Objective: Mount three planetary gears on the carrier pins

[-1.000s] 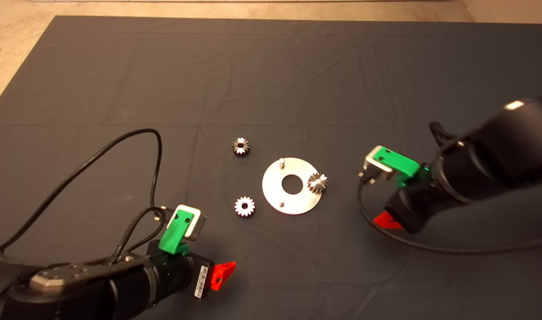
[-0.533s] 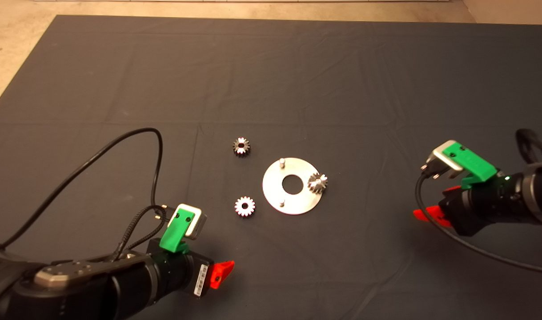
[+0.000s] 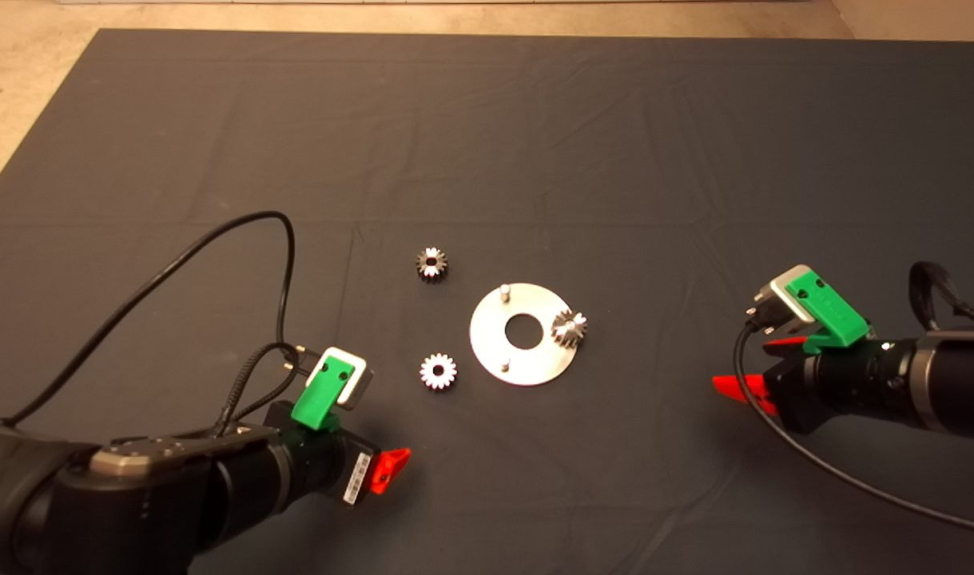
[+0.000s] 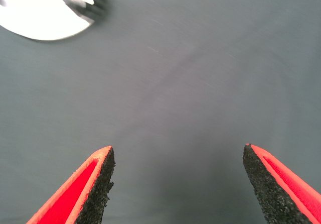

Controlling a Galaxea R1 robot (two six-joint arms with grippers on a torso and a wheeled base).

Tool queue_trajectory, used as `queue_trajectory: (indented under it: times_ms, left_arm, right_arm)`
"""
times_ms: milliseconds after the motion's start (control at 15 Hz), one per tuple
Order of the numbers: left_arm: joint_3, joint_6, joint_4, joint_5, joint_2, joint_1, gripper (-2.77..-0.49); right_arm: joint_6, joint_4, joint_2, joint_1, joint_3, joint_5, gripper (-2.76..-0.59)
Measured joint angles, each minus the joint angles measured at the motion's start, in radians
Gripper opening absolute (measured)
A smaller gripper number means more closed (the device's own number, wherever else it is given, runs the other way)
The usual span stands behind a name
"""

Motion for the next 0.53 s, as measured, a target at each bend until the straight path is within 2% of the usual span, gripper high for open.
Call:
queue_trajectory:
  times_ms: [67, 133, 200, 333, 533]
  left_arm:
    - [-0.003, 0.005, -0.012, 0.000, 0.001, -0.008, -0.50]
    - [-0.007, 0.014, -0.038, 0.001, -0.001, -0.022, -0.50]
    - [-0.007, 0.024, -0.064, 0.003, 0.000, -0.044, -0.50]
    - [-0.007, 0.032, -0.084, 0.000, 0.008, -0.089, -0.50]
    - [-0.022, 0.041, -0.110, 0.001, 0.046, -0.113, -0.50]
  right_arm:
    - [0.000, -0.010, 0.000, -0.012, 0.002, 0.023, -1.47]
    - [0.000, -0.011, 0.001, -0.021, 0.005, 0.038, -1.47]
    - [0.000, -0.014, 0.000, -0.026, 0.006, 0.040, -1.47]
    - [0.000, -0.016, 0.000, -0.034, 0.006, 0.037, -1.47]
    - [0.000, -0.019, 0.000, -0.034, 0.006, 0.036, -1.47]
